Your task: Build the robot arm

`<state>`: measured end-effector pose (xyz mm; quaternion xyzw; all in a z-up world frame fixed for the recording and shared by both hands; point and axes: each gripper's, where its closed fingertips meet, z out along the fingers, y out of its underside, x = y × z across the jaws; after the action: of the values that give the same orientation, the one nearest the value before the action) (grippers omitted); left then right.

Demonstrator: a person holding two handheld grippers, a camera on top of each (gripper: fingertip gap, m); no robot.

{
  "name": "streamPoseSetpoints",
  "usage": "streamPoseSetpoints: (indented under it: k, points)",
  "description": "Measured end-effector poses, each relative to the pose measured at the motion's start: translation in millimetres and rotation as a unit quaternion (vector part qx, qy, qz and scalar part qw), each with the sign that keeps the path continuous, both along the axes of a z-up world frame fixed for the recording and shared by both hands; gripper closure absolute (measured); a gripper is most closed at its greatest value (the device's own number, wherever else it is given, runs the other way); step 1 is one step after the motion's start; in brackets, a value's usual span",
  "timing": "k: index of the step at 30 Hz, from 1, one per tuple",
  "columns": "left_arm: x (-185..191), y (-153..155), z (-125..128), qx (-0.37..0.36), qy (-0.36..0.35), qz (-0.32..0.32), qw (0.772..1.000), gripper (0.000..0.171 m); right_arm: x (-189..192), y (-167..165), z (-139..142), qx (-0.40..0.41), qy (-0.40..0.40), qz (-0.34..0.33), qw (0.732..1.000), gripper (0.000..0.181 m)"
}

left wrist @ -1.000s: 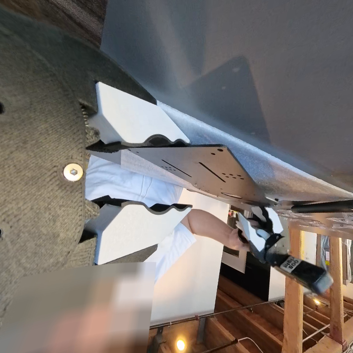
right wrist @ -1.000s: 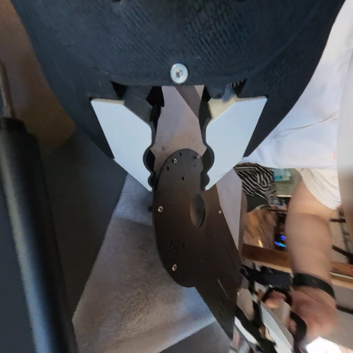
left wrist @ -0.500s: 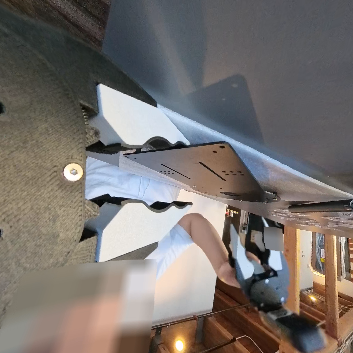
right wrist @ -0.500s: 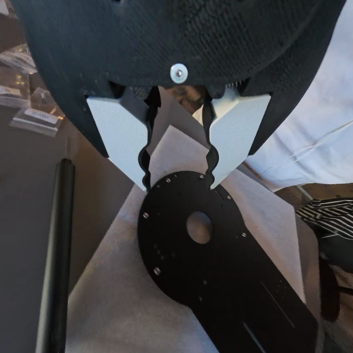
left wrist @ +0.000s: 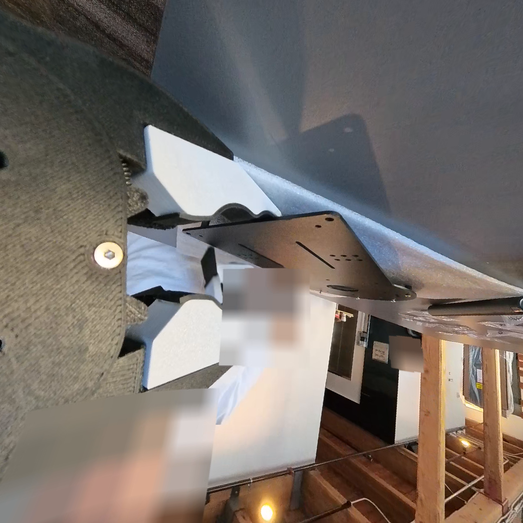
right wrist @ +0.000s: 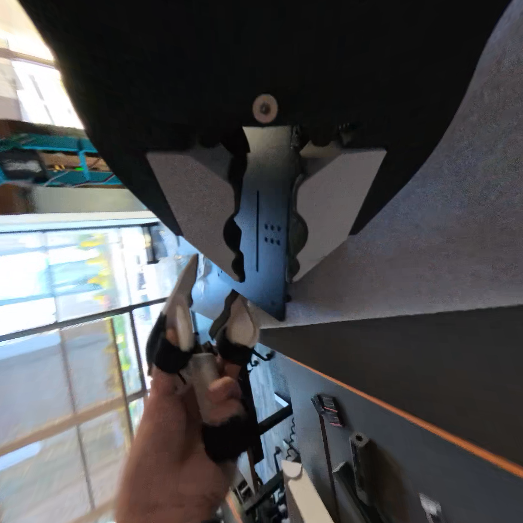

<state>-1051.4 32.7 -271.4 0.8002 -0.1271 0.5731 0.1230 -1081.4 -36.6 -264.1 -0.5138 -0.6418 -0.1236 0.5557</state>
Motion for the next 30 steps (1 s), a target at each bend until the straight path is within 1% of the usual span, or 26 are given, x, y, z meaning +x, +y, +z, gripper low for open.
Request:
streamPoseSetpoints:
  k: [2, 4, 7, 9, 11, 12, 14, 17, 19, 23, 26, 28, 30]
  points:
    - [0.1, -0.6, 0.4, 0.003, 0.001, -0.004, 1.0, 0.119, -1.0, 2.4, -13.2, 0.025, -0.042, -0.025, 0.998, 0.161]
    - [0.3, -1.1, 0.8, 0.008, 0.001, -0.009, 1.0, 0.118, 3.2, 9.3, -16.6, 0.016, -0.042, -0.061, 0.997, 0.166]
    - [0.1, -1.2, 0.8, 0.012, -0.001, -0.013, 1.0, 0.119, 7.1, 17.8, -15.3, -0.006, -0.031, -0.096, 0.995, 0.155]
    - [0.0, -0.7, 1.2, 0.012, -0.005, -0.012, 1.0, 0.119, 5.5, 14.8, -18.9, -0.011, -0.024, -0.096, 0.995, 0.171]
    - [-0.2, -1.7, 1.5, 0.01, -0.008, -0.017, 1.0, 0.121, 5.6, 13.6, -12.2, 0.025, -0.023, -0.092, 0.995, 0.175]
    - [0.1, -1.6, 2.4, 0.01, -0.012, -0.018, 1.0, 0.121, 5.7, 14.0, -6.7, 0.032, -0.01, -0.093, 0.995, 0.176]
    - [0.0, 0.0, 3.9, 0.012, -0.017, -0.017, 1.0, 0.122, 7.0, 15.4, -4.1, 0.027, 0.006, -0.095, 0.995, 0.176]
    - [-2.5, 3.1, 4.9, 0.013, -0.019, -0.013, 1.0, 0.119, 6.0, 15.4, -9.0, 0.027, -0.009, -0.095, 0.995, 0.175]
    - [-5.3, 4.1, 5.5, 0.013, -0.019, -0.009, 1.0, 0.119, 6.2, 15.5, -8.6, 0.02, -0.001, -0.096, 0.995, 0.175]
    - [-18.6, 10.1, 9.9, 0.022, -0.013, 0.007, 1.0, 0.12, 7.2, 13.0, -12.1, 0.015, -0.009, -0.092, 0.996, 0.175]
    - [-37.6, 17.9, 21.6, 0.068, -0.012, 0.033, 0.997, 0.127, 7.1, 11.9, -16.9, 0.002, -0.017, -0.09, 0.996, 0.174]
    - [-51.7, 17.1, 33.7, 0.127, -0.021, 0.051, 0.99, 0.134, 7.0, 11.9, -17.0, -0.001, -0.016, -0.089, 0.996, 0.174]
    - [-64.2, 7.5, 44.0, 0.191, -0.032, 0.069, 0.979, 0.139, 7.0, 11.7, -17.8, -0.005, -0.015, -0.088, 0.996, 0.174]
